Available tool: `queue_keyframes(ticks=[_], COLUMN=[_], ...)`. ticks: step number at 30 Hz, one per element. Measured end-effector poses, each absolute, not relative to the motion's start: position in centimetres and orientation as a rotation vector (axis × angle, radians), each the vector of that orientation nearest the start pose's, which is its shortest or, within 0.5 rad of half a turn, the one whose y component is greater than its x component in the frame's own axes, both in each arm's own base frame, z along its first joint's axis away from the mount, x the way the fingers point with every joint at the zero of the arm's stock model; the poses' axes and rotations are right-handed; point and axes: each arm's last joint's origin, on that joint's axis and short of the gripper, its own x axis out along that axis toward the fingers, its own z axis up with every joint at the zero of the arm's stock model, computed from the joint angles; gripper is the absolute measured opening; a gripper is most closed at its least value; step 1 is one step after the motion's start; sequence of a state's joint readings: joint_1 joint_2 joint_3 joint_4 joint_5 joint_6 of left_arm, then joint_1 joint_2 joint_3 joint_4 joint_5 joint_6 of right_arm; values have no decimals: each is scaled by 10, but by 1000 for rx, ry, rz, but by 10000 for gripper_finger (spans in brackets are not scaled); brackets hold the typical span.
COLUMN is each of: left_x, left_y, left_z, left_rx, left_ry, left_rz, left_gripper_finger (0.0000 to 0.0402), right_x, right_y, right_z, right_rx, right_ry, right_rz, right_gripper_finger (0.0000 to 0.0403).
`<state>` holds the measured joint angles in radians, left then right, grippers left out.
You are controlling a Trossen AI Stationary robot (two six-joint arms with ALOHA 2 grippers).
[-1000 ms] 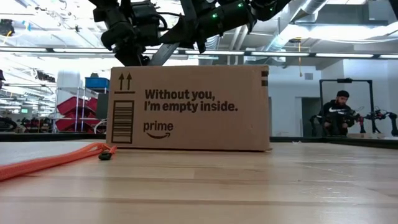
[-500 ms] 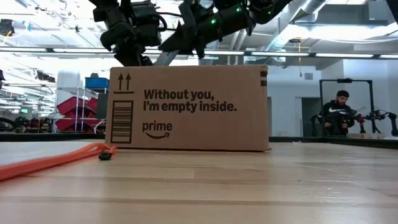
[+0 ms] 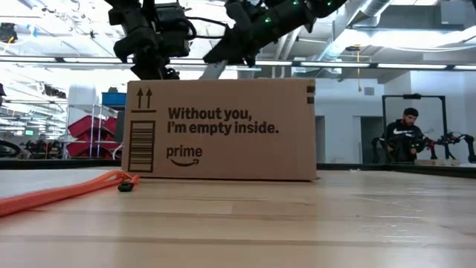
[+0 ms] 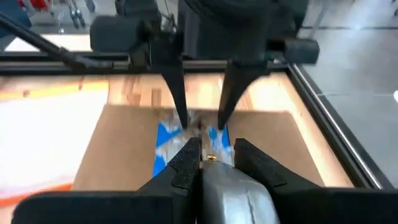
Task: Unpack boxes
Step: Open the cardboard box with the silver cutter
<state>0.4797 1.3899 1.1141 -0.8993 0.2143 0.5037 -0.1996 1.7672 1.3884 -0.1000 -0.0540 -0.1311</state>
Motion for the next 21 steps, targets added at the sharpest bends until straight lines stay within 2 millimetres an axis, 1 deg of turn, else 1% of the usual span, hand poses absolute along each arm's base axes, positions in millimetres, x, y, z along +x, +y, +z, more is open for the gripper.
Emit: queue_keyframes(ticks=[5, 9, 17, 21], left_x=[234, 231, 228, 227], left_y=[115, 114, 113, 112], left_z=[265, 263, 262, 261], left_rx=[45, 33, 25, 22], left_ry=[1140, 1169, 1222, 1229], left_rz=[-46, -46, -25, -26], left_gripper_finger=[162, 162, 162, 162], right_x=[391, 383, 353, 340], right_y=[-79, -79, -89, -97], right_z=[283, 289, 302, 310], right_rx=[-102, -127, -154, -174], right_ry=[559, 589, 720, 746], right_rz=[-97, -104, -133, -162], right_gripper_finger=[61, 61, 61, 61])
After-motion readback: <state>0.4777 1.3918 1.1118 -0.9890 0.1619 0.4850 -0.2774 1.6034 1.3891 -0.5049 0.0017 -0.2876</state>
